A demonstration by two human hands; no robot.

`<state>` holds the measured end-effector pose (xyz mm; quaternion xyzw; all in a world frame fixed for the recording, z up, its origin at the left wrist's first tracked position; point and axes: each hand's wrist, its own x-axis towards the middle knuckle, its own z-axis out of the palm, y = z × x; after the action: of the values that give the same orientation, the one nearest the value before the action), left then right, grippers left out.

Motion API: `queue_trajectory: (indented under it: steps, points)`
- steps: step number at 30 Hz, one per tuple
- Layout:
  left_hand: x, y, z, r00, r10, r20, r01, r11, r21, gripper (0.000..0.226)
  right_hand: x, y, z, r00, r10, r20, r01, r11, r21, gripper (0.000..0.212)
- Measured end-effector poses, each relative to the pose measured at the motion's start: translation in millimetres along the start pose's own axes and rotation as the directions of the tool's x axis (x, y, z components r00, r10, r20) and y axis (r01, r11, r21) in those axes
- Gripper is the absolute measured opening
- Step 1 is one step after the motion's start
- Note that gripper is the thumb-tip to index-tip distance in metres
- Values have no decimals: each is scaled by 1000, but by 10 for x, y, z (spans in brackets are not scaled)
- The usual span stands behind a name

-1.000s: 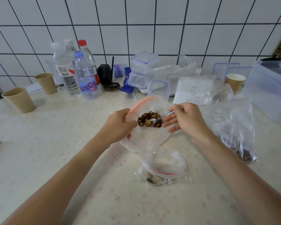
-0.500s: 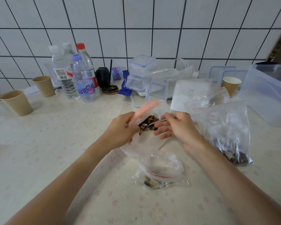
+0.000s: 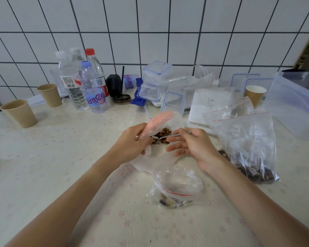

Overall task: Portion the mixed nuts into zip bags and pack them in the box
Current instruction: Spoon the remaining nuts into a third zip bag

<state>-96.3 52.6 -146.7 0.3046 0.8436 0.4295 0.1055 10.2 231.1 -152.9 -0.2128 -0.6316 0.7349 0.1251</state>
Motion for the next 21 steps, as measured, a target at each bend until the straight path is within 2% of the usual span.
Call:
queue_trajectory:
  steps: [5,11,14,18,21]
  points:
    - [45,-4,-81,993,-90,-83,86,995,-40,17,-1,-6,-6,1000,26,-14,-24,994,111,26]
    - [73,-11,-225,957,-181,-227,162,982,-98,20,0,-106,-49,999,-19,-51,25,991,134,26]
    - [46,2,-322,956,-191,-225,195,981,-4,31,-21,-238,-72,996,-70,-49,75,992,106,27]
    - [-80,61,-403,969,-79,-234,125,974,188,50,-84,-465,-106,992,-124,-30,126,989,80,30]
    - [-247,170,-383,957,53,-286,40,950,311,49,-158,-662,-184,987,-160,3,160,986,39,30]
